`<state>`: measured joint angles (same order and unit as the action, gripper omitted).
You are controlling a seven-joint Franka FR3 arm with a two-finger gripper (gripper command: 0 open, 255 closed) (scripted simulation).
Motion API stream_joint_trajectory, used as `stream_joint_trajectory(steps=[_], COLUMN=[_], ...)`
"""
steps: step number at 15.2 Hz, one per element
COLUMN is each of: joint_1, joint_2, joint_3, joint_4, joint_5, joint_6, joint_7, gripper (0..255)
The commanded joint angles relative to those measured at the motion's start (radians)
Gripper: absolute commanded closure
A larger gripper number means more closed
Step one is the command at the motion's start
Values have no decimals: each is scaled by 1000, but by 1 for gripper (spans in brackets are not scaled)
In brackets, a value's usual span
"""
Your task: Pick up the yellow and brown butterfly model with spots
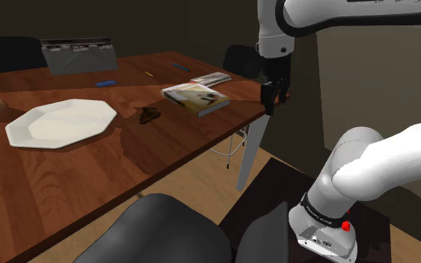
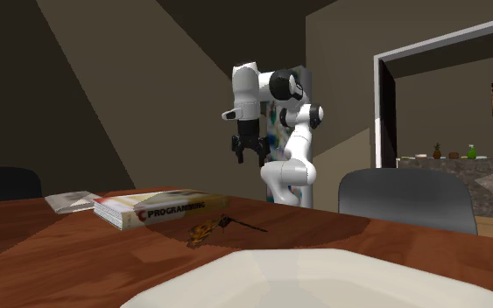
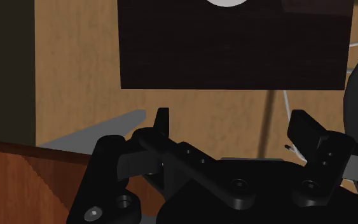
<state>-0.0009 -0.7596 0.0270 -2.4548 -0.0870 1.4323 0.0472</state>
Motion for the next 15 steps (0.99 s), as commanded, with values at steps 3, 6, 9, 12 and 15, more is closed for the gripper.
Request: stream_joint_trajectory(steps=[3,6,9,12,15], joint_1=[5,13,19,25,31], joint_2=[67,169,272,376,479], joint_3=[15,35,53,68,82], joint_4=[30,84,148,221,304], joint_5=[33,77,115,147,175], joint_6=[41,96,145,187,220], joint_7=[33,78,119,157,192], gripper=[0,0,0,0,0])
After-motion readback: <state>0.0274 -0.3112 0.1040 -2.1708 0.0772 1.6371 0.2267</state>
